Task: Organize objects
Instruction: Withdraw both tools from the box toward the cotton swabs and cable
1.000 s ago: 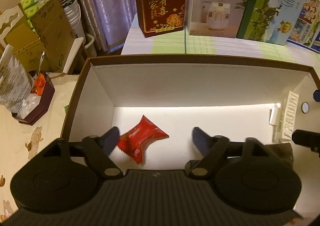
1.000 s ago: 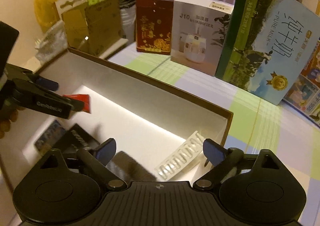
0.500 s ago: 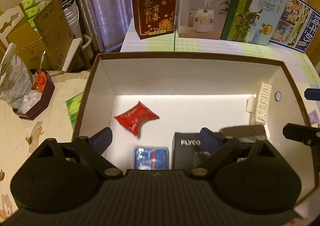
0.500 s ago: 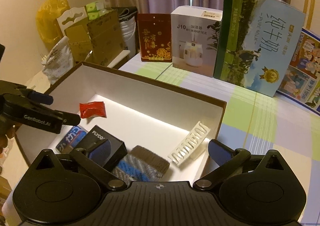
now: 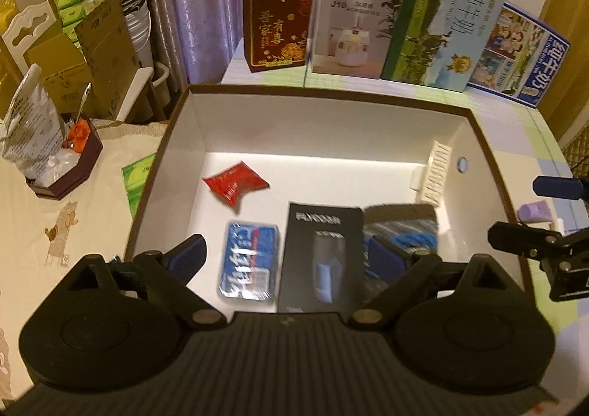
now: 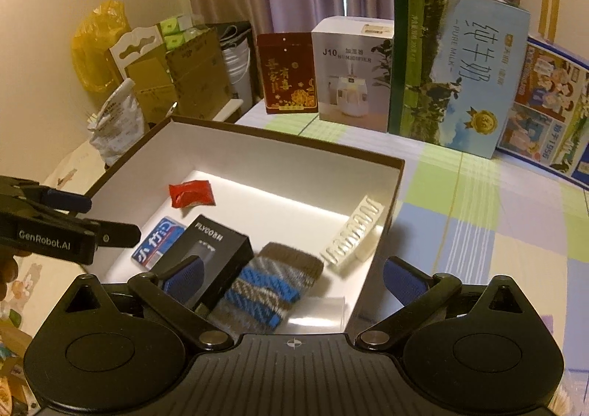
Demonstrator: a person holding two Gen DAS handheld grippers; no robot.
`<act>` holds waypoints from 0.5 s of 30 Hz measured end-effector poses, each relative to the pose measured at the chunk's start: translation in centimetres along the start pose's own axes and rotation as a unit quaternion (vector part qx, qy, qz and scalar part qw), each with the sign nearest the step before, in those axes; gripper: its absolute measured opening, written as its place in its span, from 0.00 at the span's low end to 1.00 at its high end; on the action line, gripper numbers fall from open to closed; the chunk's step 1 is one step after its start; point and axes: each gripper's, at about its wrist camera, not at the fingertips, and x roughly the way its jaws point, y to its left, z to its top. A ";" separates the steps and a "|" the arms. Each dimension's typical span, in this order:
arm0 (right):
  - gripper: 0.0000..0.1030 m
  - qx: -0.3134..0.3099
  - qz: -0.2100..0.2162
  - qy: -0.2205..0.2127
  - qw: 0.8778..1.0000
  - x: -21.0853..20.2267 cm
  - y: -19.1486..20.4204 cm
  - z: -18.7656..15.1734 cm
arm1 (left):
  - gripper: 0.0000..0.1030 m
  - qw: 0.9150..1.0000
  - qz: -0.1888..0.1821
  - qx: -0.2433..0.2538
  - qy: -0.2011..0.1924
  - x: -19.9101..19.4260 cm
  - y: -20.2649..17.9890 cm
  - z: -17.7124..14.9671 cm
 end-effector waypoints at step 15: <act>0.98 0.022 0.000 -0.001 1.000 -4.9 0.5 -4.4 | 0.90 1.000 -0.019 0.006 0.004 -3.9 -4.0 -4.7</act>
